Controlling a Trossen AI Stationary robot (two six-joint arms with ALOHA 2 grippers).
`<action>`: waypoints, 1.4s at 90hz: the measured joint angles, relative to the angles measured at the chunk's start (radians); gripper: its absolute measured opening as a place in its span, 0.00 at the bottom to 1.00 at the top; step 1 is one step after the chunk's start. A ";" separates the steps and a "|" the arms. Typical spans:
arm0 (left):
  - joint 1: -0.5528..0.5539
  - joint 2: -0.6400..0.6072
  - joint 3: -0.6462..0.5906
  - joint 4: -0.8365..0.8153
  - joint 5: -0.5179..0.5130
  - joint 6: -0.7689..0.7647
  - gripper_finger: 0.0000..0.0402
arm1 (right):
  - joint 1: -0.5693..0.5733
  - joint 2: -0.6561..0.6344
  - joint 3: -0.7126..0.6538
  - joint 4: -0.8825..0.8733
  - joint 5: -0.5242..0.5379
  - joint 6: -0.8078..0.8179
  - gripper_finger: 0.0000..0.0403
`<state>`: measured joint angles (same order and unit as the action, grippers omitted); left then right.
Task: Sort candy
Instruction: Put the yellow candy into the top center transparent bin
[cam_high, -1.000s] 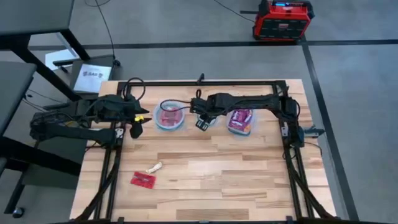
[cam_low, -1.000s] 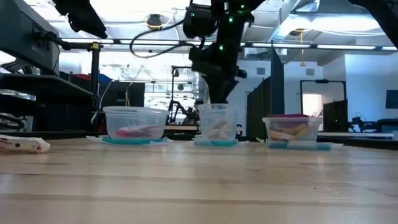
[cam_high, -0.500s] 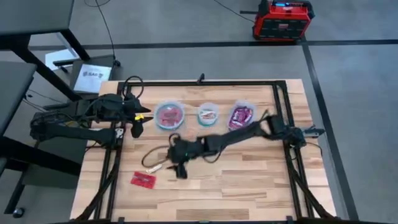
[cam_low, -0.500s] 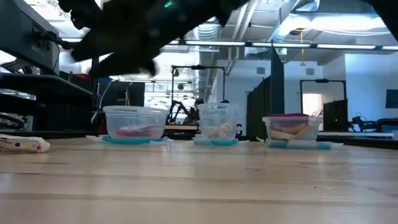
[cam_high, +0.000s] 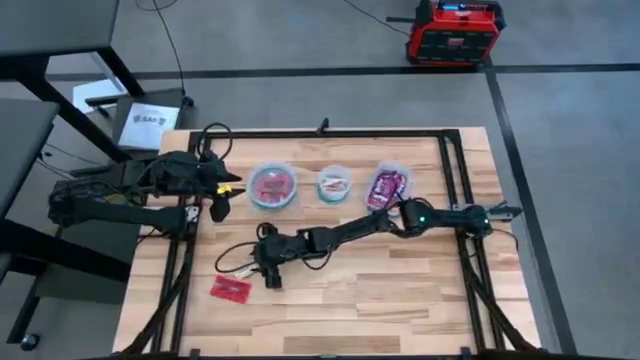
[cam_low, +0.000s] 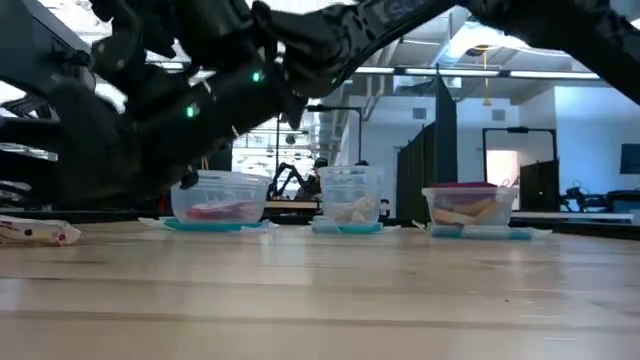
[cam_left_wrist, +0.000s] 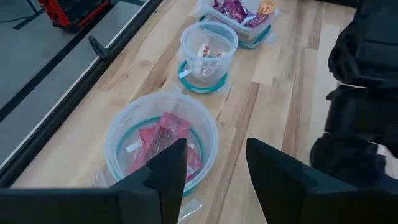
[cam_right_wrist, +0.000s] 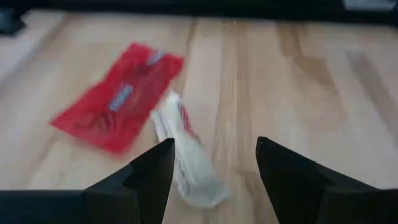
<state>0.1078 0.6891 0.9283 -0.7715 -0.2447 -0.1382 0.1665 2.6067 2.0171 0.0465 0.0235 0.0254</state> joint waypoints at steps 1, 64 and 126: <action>0.000 0.000 0.000 0.000 0.000 0.001 0.37 | -0.001 0.002 0.000 -0.005 -0.001 0.000 0.52; 0.000 0.000 0.000 -0.001 0.000 0.003 0.37 | -0.020 -0.163 -0.006 -0.302 -0.053 -0.060 0.00; 0.000 0.000 0.000 -0.009 0.000 -0.001 0.37 | -0.271 -0.800 -0.347 -1.041 0.264 0.062 0.00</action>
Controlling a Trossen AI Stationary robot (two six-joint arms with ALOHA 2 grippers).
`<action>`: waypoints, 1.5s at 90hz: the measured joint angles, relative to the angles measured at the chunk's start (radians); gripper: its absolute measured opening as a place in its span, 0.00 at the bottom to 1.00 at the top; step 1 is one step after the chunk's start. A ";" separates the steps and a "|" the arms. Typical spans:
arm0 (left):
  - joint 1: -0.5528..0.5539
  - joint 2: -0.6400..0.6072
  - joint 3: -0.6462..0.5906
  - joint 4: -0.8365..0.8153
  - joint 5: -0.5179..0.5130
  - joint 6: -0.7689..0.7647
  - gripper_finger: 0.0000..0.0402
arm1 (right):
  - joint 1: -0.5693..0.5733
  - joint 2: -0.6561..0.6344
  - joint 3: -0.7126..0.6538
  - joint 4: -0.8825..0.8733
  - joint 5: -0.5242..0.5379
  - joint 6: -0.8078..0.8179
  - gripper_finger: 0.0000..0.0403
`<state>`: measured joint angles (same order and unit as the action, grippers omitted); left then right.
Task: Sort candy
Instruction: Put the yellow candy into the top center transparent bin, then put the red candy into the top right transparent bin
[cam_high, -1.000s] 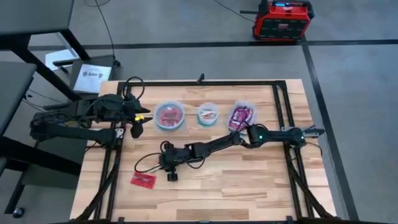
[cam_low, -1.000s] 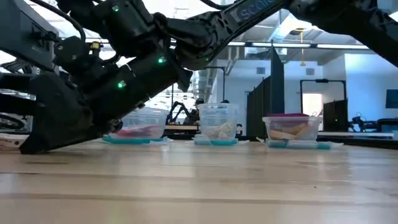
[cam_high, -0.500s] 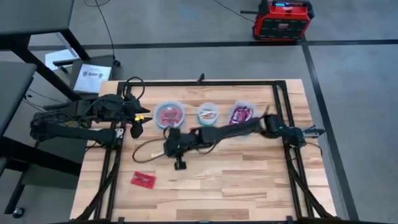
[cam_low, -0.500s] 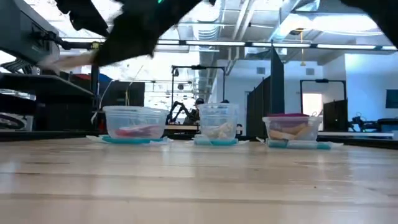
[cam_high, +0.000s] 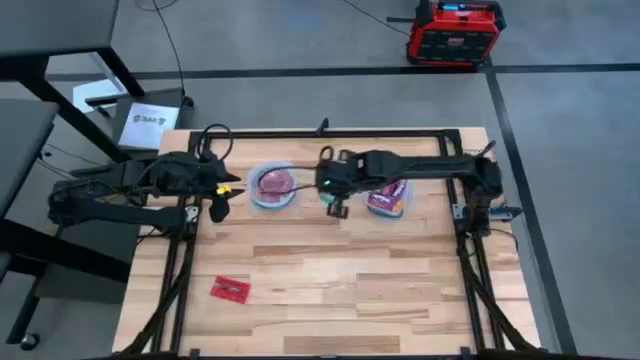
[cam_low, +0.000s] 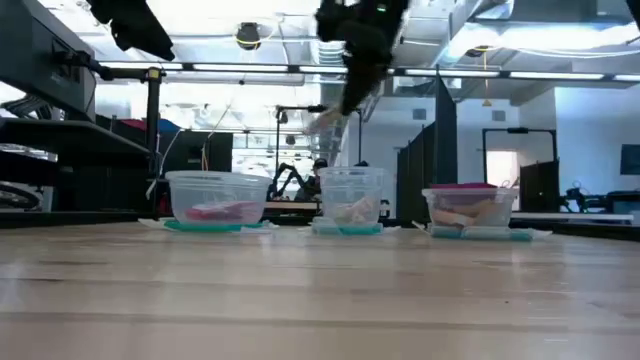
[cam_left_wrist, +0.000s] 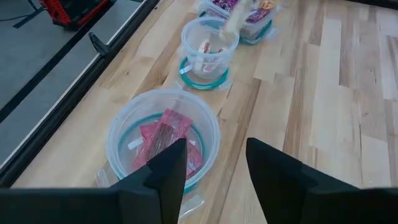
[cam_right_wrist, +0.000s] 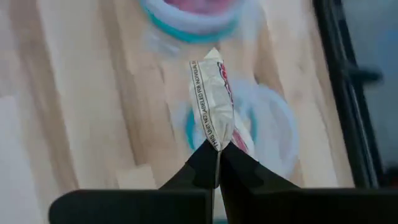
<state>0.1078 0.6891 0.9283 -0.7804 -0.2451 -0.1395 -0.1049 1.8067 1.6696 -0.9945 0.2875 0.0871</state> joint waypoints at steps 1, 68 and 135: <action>0.000 0.000 0.000 0.000 0.000 0.001 0.37 | -0.005 -0.007 -0.010 -0.001 0.001 0.005 0.00; 0.000 0.011 0.000 0.017 0.000 -0.015 0.37 | 0.030 -0.144 -0.144 0.065 -0.259 0.126 0.52; -0.143 0.259 0.000 0.011 0.228 -0.032 0.37 | 0.547 -0.082 -0.562 1.122 0.053 0.238 0.51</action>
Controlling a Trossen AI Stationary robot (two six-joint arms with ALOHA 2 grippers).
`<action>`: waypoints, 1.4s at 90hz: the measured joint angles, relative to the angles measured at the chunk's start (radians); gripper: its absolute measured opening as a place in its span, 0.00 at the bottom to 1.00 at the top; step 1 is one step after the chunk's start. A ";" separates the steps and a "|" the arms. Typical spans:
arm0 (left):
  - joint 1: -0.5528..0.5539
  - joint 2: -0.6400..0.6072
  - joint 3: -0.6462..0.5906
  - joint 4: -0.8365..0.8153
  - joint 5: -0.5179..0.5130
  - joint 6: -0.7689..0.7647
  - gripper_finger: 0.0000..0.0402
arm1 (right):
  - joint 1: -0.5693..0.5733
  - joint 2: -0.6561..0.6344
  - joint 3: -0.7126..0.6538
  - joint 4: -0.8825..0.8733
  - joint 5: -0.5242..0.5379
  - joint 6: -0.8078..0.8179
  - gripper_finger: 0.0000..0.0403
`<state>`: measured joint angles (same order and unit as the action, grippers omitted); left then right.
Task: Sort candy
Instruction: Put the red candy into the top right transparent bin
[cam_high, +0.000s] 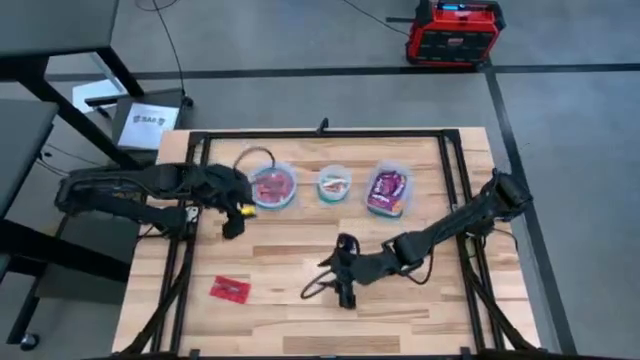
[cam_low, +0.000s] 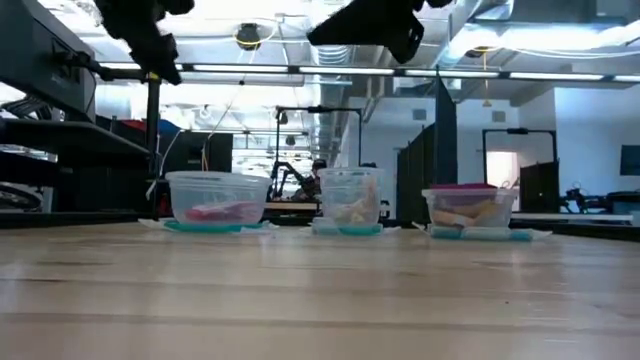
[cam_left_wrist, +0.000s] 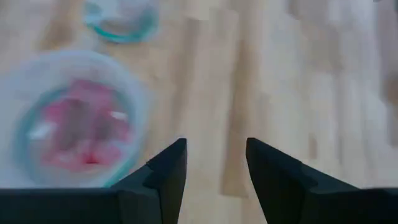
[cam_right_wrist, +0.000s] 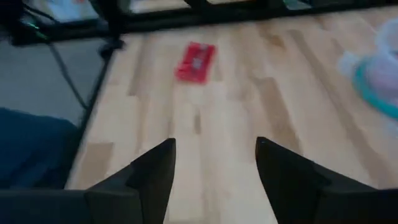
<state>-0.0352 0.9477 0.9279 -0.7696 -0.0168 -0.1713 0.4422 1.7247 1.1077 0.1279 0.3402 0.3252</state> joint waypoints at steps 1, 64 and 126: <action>-0.011 0.004 0.000 0.000 0.003 -0.002 0.37 | 0.000 0.000 -0.006 0.015 0.000 0.000 0.51; -0.516 0.279 0.000 -0.106 -0.052 -0.281 0.37 | -0.003 -0.005 -0.117 0.226 -0.001 -0.009 0.51; -0.614 0.675 0.000 -0.010 0.164 -0.406 0.37 | -0.001 -0.005 -0.116 0.212 0.000 -0.012 0.51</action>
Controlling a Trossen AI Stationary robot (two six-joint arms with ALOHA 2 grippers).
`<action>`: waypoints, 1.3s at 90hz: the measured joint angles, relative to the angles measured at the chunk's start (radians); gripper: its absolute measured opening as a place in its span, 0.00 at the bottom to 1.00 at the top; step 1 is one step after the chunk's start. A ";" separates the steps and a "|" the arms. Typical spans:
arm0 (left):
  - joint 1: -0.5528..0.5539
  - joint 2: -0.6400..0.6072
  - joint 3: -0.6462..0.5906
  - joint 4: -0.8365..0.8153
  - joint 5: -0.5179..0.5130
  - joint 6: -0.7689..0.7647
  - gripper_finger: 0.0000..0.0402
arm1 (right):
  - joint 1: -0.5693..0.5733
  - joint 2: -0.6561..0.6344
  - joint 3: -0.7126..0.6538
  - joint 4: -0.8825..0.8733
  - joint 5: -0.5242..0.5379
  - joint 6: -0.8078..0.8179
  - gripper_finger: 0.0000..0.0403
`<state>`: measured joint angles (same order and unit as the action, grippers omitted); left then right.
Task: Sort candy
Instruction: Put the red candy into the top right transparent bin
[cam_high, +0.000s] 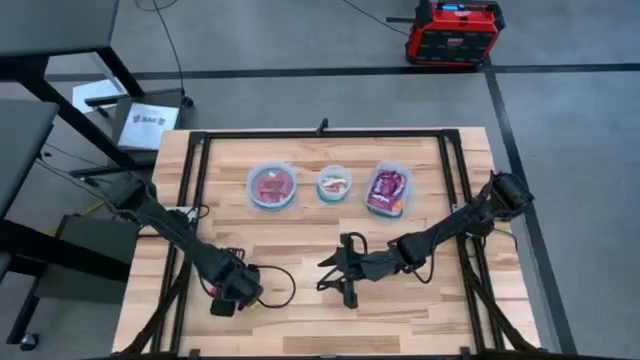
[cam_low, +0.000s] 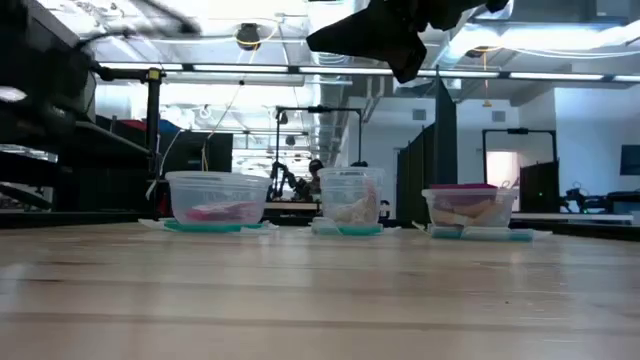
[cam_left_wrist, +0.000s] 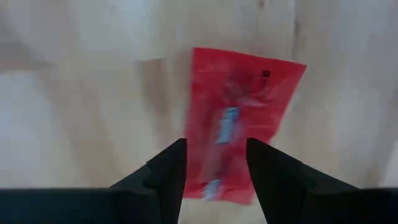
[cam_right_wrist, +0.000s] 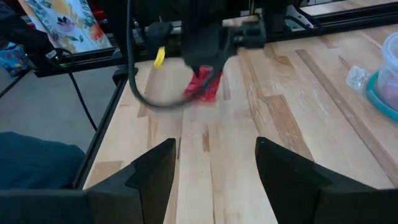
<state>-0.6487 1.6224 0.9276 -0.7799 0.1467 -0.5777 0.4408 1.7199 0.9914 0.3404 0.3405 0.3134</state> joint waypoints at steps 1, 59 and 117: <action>-0.001 0.008 0.000 0.005 0.003 -0.001 0.37 | 0.000 0.000 0.000 -0.002 0.000 0.000 0.51; 0.045 0.128 0.072 -0.105 -0.032 0.060 0.03 | -0.005 0.000 0.000 -0.037 0.002 0.001 0.51; 0.824 -0.307 0.218 -0.102 -0.359 0.579 0.00 | -0.006 0.001 0.001 -0.081 0.002 0.003 0.51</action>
<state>0.1756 1.3155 1.1454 -0.8823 -0.2118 0.0015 0.4343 1.7210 0.9920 0.2595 0.3428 0.3161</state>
